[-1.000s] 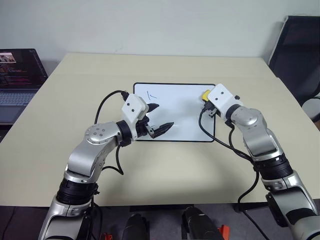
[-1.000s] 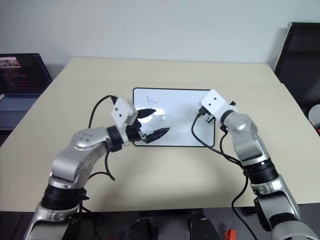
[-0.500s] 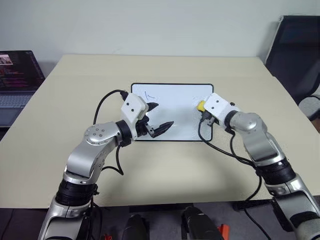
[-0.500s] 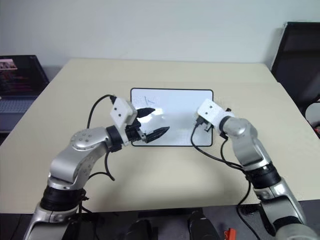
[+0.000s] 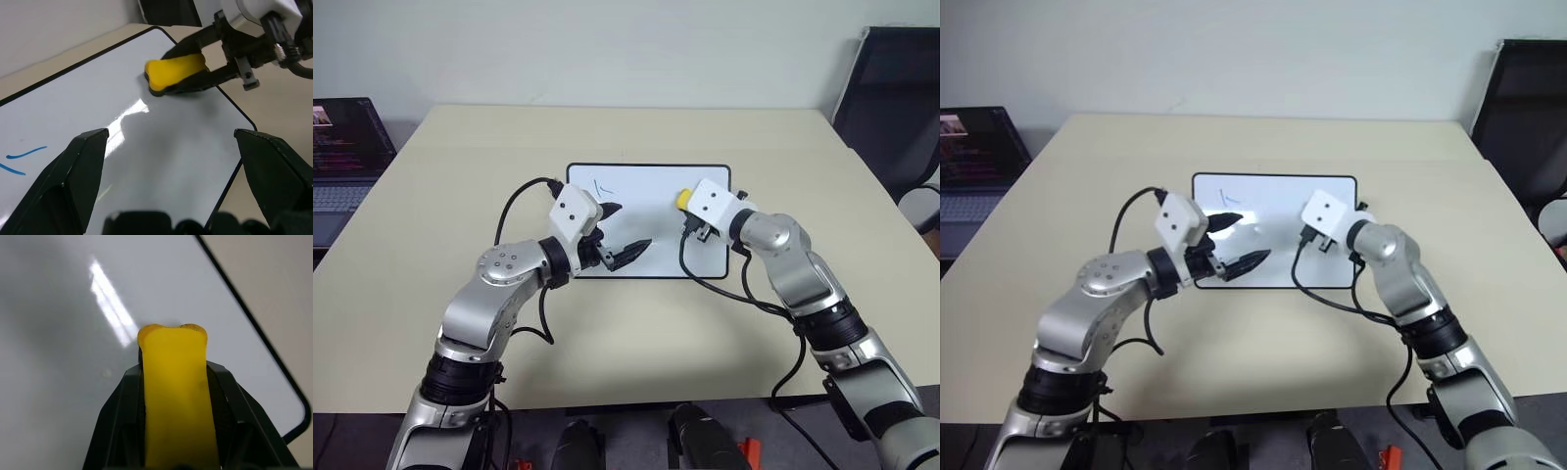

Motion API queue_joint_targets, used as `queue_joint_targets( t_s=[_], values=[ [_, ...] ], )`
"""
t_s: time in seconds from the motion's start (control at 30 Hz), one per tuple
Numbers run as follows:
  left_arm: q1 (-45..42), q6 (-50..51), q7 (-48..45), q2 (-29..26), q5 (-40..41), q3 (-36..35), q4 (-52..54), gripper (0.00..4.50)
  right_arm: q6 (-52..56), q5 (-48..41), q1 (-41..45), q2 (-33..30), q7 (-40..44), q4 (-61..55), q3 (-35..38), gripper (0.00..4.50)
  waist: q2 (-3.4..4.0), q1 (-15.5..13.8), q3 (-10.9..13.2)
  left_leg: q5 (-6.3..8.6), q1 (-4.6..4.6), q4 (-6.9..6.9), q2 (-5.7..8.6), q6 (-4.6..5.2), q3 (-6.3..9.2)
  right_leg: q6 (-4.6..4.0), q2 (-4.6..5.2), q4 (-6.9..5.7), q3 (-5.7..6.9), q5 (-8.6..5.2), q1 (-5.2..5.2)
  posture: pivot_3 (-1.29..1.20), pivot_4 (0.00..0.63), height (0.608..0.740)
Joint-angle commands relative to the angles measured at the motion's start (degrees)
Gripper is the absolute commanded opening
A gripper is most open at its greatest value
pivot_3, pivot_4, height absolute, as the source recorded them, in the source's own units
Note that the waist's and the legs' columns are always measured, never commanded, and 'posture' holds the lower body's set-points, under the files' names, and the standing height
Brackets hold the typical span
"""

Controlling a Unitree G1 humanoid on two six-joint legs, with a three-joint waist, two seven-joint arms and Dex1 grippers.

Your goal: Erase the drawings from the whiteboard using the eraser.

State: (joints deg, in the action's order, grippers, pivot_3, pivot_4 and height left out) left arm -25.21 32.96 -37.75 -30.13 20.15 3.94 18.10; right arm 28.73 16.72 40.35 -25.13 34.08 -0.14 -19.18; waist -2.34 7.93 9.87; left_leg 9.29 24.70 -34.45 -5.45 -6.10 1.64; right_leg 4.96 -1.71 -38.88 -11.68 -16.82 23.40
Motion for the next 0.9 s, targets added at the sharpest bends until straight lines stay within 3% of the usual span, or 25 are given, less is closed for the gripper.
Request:
queue_joint_targets(
  t_s=[0.03,0.2,0.5,0.6,0.8,0.9],
  values=[
    [-0.42,-1.22,0.14,-0.52,0.07,-1.85,1.93,4.50,1.92,0.73,-0.95,-1.12,-0.78,1.19,1.54,1.31,0.00,0.01,0.00,0.00,0.00,-0.06,0.00,0.00,0.00,0.00,0.00,-0.02,0.00,0.01,-0.01,0.00,0.150,0.740],
    [-0.59,-1.35,0.01,-0.42,0.00,-1.66,1.61,4.50,-2.28,1.59,2.03,-0.41,-7.90,4.94,4.18,1.31,-0.02,0.05,0.01,0.00,0.00,-0.32,0.03,0.00,-0.01,0.02,0.01,-0.03,-0.06,0.04,-0.07,0.00,0.150,0.740],
    [0.70,-1.36,-0.01,-1.01,0.06,-2.47,1.78,4.50,-1.82,0.33,0.22,-0.02,-2.46,2.93,1.24,1.31,-0.03,0.21,0.02,0.00,0.00,-0.19,0.02,0.02,-0.02,0.02,0.01,-0.02,-0.07,0.04,-0.05,0.00,0.150,0.740],
    [2.19,-1.02,-0.09,-2.09,0.51,-4.44,1.63,4.50,-2.14,0.20,-1.56,-0.53,0.10,0.06,0.04,1.31,-0.02,0.22,0.02,0.00,-0.01,-0.16,0.02,0.02,-0.01,0.02,0.01,-0.02,-0.06,0.03,-0.04,0.00,0.150,0.740],
    [5.94,-1.62,-1.63,-4.68,2.75,-10.36,1.48,4.50,-7.16,0.34,-3.38,1.10,-6.08,-1.66,3.19,1.30,-0.05,0.16,0.06,0.00,0.02,-0.15,0.02,0.02,-0.03,0.01,0.01,-0.01,-0.07,0.03,0.05,0.00,0.150,0.740],
    [7.98,-2.62,-3.49,-6.38,4.34,-13.76,1.27,4.50,-7.55,-5.03,-5.64,4.05,-6.61,-5.50,7.36,1.30,-0.10,0.06,0.12,0.00,0.10,-0.13,0.02,0.01,-0.04,0.01,0.01,-0.01,-0.07,0.03,0.12,0.00,0.150,0.740]
  ],
)
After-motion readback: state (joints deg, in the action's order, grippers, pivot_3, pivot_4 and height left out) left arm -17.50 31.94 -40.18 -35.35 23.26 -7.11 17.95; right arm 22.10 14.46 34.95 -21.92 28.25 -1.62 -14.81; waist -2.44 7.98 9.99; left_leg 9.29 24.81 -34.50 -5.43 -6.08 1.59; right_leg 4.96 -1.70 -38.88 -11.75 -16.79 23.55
